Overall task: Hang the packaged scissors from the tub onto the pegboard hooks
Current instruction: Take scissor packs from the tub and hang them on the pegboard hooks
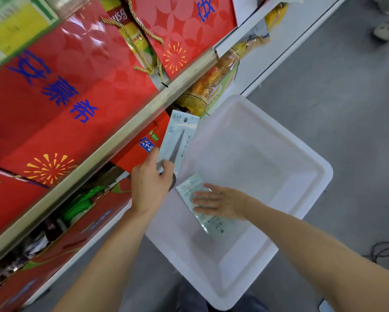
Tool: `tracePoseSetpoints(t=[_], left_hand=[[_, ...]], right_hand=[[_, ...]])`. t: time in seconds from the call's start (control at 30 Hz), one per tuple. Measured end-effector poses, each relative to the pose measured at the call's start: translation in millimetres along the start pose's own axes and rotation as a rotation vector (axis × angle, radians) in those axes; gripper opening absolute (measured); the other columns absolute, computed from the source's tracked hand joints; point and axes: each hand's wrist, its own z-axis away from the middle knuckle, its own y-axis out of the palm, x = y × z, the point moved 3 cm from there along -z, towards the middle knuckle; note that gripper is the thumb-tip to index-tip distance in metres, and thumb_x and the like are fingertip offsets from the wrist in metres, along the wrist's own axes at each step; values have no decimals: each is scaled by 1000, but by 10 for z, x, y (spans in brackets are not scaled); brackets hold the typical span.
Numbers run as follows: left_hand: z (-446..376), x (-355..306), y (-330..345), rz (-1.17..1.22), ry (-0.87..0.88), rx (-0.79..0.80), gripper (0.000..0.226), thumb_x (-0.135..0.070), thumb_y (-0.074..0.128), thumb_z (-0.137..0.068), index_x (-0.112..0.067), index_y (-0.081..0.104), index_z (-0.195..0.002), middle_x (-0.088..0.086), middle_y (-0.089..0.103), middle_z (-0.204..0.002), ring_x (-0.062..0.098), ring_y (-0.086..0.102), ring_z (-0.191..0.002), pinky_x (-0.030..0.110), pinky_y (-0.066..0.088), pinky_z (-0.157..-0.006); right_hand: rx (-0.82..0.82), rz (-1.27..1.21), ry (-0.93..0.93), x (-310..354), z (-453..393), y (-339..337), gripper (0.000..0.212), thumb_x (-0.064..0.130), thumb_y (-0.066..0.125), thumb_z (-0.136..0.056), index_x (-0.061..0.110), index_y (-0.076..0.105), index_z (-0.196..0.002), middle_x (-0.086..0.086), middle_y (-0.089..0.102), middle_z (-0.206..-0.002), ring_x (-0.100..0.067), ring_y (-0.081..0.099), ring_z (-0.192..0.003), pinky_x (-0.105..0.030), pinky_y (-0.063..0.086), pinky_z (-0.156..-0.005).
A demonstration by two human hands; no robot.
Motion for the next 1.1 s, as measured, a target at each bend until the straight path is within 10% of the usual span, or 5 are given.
tracePoseSetpoints(t=[0.4, 0.5, 0.67, 0.87, 1.1], left_hand=[[81, 166, -193, 117, -152, -11, 22, -30, 40, -85, -12, 52, -88, 10, 72, -90, 27, 64, -67, 36, 51, -48], [102, 77, -388, 228, -237, -38, 27, -13, 49, -91, -11, 57, -116, 7, 69, -118, 25, 67, -91, 13, 49, -62], [140, -3, -701, 277, -364, -138, 51, -5, 48, -94, -18, 45, -144, 7, 63, -130, 27, 62, -105, 0, 39, -75], [195, -191, -1238, 529, -434, -333, 65, -5, 52, -94, -37, 34, -148, -36, 61, -111, 0, 59, -91, 18, 46, -80], [148, -549, -2181, 728, -399, -574, 63, -8, 62, -90, -45, 44, -138, -9, 63, -130, 8, 59, -118, 36, 51, -99]], right_hand=[[-564, -95, -97, -139, -269, -397, 34, 2, 37, -99, 8, 68, -108, -10, 70, -105, -35, 64, -102, -46, 37, -109], [-581, -176, -41, -169, -102, -615, 25, 4, 47, -93, 10, 61, -112, -5, 61, -80, -28, 59, -71, -40, 51, -78], [-508, -447, 247, -326, 294, -915, 86, 1, 75, -68, 15, 40, -145, -4, 59, -77, -25, 53, -53, -32, 46, -40], [-788, -1071, 859, -550, 740, -1580, 51, 18, 55, -96, 54, 50, -132, 3, 69, -82, -11, 62, -65, -25, 52, -64], [-1210, -1653, 938, -695, 1028, -2918, 50, 8, 61, -94, 38, 56, -134, 18, 50, -57, -4, 42, -54, -11, 39, -52]])
